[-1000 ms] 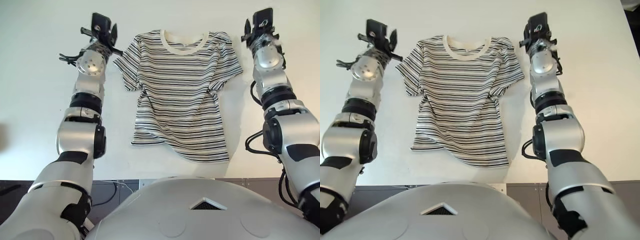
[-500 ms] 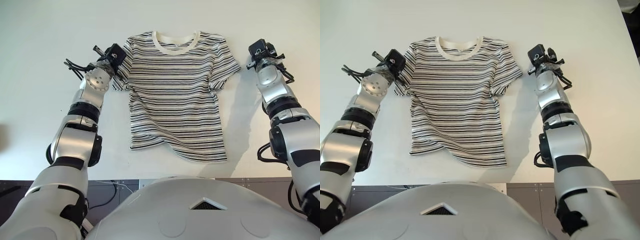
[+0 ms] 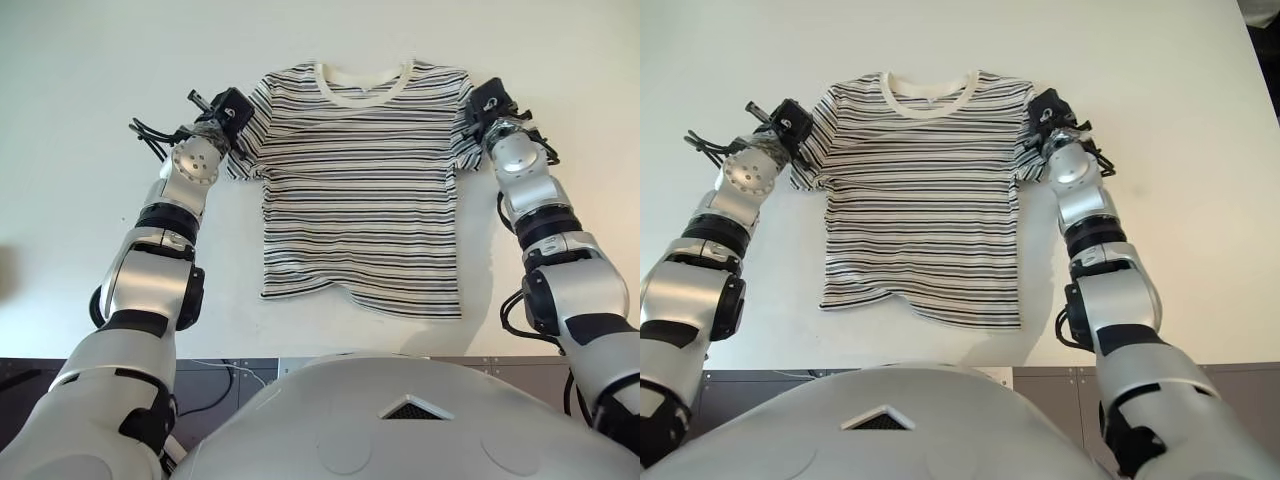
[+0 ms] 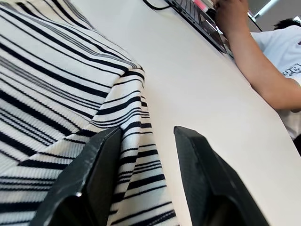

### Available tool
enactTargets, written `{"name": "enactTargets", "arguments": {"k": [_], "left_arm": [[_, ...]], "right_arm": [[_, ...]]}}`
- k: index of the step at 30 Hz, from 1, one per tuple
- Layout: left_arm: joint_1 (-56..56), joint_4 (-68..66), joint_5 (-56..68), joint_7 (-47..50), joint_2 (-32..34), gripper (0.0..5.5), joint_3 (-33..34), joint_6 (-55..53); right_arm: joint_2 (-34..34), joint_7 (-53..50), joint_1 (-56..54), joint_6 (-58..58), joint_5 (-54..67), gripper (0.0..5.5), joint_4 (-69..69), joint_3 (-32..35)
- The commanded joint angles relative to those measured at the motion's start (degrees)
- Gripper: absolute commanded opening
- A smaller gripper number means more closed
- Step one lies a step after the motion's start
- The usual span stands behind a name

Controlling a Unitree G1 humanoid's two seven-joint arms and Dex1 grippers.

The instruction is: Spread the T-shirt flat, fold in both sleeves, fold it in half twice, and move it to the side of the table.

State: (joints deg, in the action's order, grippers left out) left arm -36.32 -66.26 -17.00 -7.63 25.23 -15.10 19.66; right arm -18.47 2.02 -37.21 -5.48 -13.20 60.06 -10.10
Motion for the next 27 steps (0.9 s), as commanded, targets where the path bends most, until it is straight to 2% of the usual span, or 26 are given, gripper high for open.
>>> {"name": "enactTargets", "arguments": {"k": [1,3,5,8,11,15,17,19,22,27], "left_arm": [[0.8,-2.1,-2.1,-0.2,-0.7,1.34,-1.0,-0.7],[0.3,-1.8,-2.3,0.5,-0.9,1.34,-0.9,-0.1],[0.2,0.0,-1.6,1.1,-0.4,1.34,0.0,1.3],[4.3,10.4,1.0,0.2,2.8,1.34,3.2,3.3],[13.3,27.3,2.9,-3.7,7.6,1.34,5.9,1.3],[25.5,48.4,9.1,-11.9,10.1,1.34,8.5,-5.9],[36.9,65.4,15.0,-18.2,11.1,1.34,6.0,-11.8],[48.6,76.9,17.4,-22.3,13.4,1.34,2.3,-15.6],[59.0,82.3,15.1,-24.7,16.1,1.34,1.4,-16.6],[65.9,84.4,11.4,-26.2,19.2,1.34,2.9,-16.3]], "right_arm": [[0.1,1.2,-2.9,-4.0,0.4,2.03,2.9,1.0],[-0.7,2.9,-1.0,-8.4,1.9,2.03,-2.5,2.2],[-2.1,6.7,3.7,-9.2,5.3,2.03,-16.4,4.2],[-6.6,22.4,18.3,1.7,15.0,2.03,-49.9,1.0],[-14.1,32.3,31.9,9.2,20.0,2.03,-68.2,-2.4],[-16.7,35.1,39.6,12.7,17.2,2.03,-71.5,-3.6],[-16.7,34.7,40.5,14.2,14.8,2.03,-70.3,-4.1],[-18.4,35.2,42.7,15.1,12.9,2.03,-70.5,-4.3],[-22.9,38.5,48.4,16.0,11.9,2.03,-73.1,-4.1],[-25.9,39.7,53.7,18.0,12.3,2.03,-77.0,-2.4]]}}
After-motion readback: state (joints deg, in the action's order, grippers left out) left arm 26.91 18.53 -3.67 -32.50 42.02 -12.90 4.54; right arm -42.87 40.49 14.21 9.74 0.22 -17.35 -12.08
